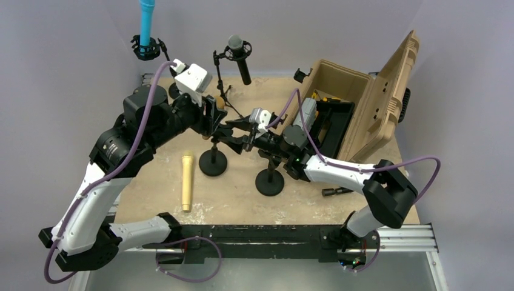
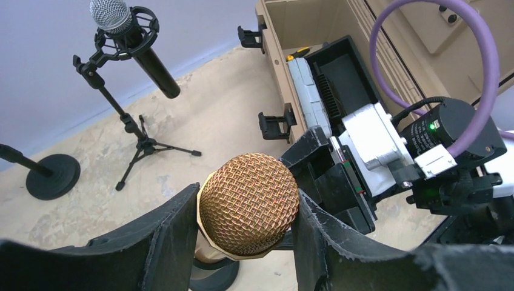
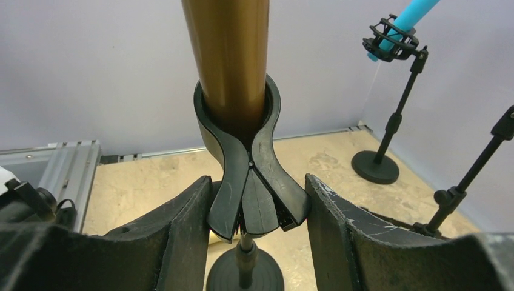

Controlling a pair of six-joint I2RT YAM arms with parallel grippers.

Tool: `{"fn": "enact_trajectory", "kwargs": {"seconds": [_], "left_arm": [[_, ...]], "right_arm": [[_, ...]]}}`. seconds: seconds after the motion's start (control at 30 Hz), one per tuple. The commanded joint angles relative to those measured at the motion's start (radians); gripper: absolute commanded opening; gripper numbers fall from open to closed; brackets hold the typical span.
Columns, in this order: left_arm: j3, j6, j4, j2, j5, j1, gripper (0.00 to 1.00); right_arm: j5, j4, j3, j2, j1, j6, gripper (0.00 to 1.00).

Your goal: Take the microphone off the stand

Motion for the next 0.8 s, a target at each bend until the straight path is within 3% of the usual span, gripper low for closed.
{"fn": "enact_trajectory", "kwargs": {"seconds": [0.0,0.23,0.27,0.4,0.57,0.63,0.77], "left_arm": [[0.018,-0.035,0.155,-0.046,-0.021,-0.099,0.00],[-0.109,-0.058,0.225,-0.093,-0.060,-0.098,0.00],[-0.138,-0.056,0.249,-0.107,-0.079,-0.098,0.07],[-0.185,-0.070,0.274,-0.126,-0.140,-0.098,0.53],[-0.171,-0.087,0.201,-0.101,-0.160,-0.096,0.88],[-0.193,-0.058,0.211,-0.115,-0.161,-0.096,0.96],[-0.222,0.017,0.242,-0.120,-0.137,-0.095,0.98]], "right_arm": [[0.179,-0.124,0.005,-0.021,-0.016,0.075,0.00],[0.174,-0.118,-0.008,-0.074,0.005,0.103,0.00],[0.176,-0.119,-0.011,-0.078,0.005,0.101,0.00],[0.166,-0.138,-0.030,-0.091,0.004,0.083,0.00],[0.134,-0.189,-0.006,-0.095,0.004,0.059,0.00],[0.118,-0.186,-0.005,-0.094,0.004,0.057,0.00],[0.105,-0.175,-0.011,-0.092,0.004,0.061,0.00]]}}
